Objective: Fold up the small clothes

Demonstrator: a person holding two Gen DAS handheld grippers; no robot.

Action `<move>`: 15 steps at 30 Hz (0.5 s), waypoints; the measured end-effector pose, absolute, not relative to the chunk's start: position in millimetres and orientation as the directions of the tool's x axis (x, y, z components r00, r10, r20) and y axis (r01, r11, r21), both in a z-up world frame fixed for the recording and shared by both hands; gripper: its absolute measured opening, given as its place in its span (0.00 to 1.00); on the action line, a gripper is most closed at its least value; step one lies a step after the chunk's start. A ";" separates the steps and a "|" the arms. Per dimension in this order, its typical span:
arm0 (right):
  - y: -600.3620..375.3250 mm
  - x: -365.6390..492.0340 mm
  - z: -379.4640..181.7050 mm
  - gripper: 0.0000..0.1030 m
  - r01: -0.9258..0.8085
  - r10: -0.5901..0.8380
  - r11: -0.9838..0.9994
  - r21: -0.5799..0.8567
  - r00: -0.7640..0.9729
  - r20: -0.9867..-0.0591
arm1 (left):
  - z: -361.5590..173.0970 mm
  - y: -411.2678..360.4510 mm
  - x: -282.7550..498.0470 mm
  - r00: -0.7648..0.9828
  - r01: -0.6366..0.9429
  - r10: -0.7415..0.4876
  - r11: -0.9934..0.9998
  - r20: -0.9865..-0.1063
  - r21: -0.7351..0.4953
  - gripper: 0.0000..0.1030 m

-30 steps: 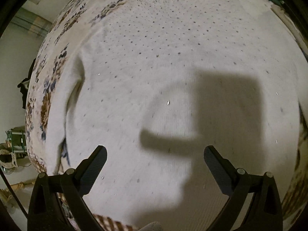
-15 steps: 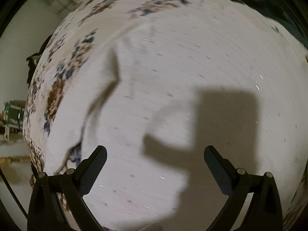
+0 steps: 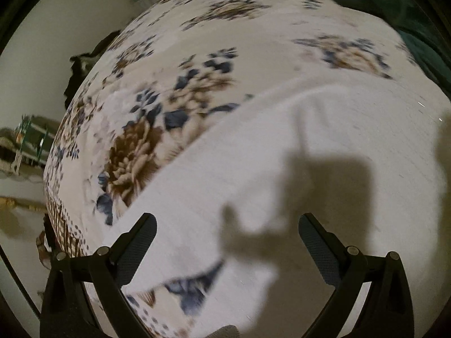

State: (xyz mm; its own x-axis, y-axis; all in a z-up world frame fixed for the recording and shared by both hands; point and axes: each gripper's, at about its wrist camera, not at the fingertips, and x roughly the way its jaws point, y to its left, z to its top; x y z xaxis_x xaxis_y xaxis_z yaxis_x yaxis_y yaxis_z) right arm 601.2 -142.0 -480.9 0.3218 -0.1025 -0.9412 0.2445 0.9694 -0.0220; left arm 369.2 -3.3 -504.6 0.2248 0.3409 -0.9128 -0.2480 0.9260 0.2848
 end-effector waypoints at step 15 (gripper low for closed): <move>29.5 612.5 -611.6 0.05 -0.098 -0.136 0.984 -0.151 0.148 -0.980 | -537.6 82.2 406.5 0.170 -0.319 0.323 0.912 -0.931 0.258 1.00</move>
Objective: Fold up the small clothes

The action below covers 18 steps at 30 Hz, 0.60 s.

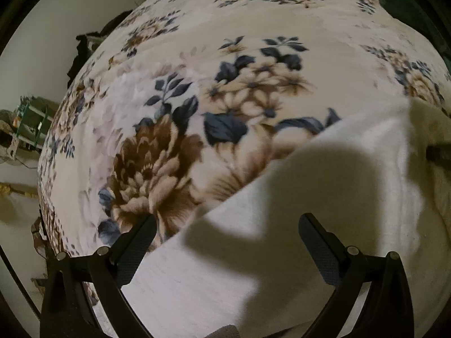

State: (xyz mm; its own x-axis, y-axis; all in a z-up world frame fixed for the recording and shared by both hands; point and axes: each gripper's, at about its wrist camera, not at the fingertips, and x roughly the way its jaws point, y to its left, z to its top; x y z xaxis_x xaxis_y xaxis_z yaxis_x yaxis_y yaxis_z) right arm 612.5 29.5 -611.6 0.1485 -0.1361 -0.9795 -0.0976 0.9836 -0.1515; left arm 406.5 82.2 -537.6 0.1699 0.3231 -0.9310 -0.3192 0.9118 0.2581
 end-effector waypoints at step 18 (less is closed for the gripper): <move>-144.4 452.1 -563.9 0.63 0.239 -0.001 0.971 0.005 0.025 -1.000 | -532.6 260.5 204.2 -0.078 -0.715 0.067 0.692 -0.995 0.103 1.00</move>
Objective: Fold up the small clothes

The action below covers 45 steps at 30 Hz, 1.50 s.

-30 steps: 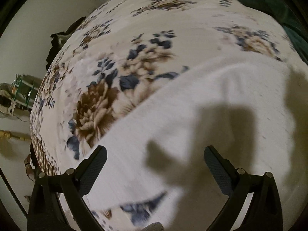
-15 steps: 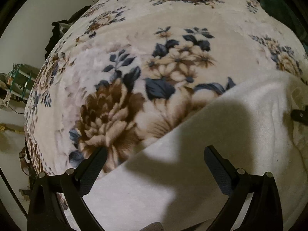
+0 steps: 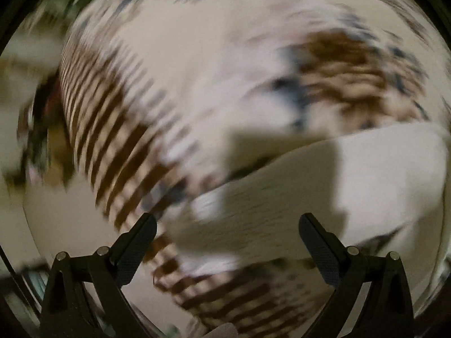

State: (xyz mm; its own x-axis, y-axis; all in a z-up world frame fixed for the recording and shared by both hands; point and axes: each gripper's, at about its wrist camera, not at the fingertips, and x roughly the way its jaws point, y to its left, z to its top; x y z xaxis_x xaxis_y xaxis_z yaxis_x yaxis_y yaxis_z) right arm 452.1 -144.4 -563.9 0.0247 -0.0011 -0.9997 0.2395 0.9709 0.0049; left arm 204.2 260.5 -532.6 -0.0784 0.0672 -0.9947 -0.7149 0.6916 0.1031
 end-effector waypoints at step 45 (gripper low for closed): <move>-211.3 396.1 -564.6 0.94 0.324 -0.058 0.945 -0.038 0.050 -0.997 | -458.6 254.5 303.9 0.380 -0.610 0.123 0.779 -0.917 -0.148 0.06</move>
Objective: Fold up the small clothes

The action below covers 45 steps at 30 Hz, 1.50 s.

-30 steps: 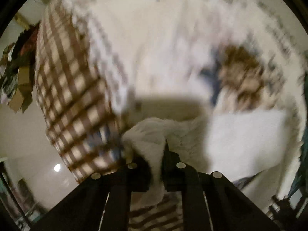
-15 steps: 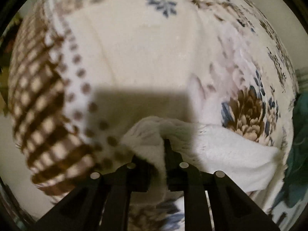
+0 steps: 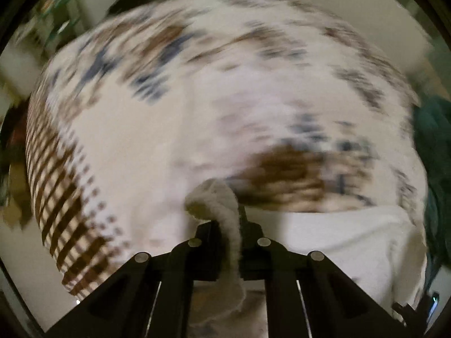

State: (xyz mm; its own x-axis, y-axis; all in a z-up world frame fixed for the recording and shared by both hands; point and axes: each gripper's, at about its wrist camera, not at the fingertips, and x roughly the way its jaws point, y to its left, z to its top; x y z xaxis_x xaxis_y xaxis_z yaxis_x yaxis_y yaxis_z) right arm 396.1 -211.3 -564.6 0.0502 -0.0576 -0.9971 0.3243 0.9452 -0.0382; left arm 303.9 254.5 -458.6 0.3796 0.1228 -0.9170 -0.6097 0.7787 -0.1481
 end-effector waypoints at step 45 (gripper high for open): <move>-469.7 440.1 -557.7 0.07 0.418 0.178 0.872 0.255 0.215 -0.960 | -469.0 6.1 445.4 0.303 -0.319 0.218 0.940 -0.928 0.117 0.93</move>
State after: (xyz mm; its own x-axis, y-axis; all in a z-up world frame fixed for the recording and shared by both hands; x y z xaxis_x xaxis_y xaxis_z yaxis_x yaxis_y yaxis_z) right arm 440.1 -469.7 -557.7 0.2147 0.1776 -0.9604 0.4181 0.8719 0.2548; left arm 445.4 6.1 -469.0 0.3030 0.2184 -0.9276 -0.3194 0.9404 0.1171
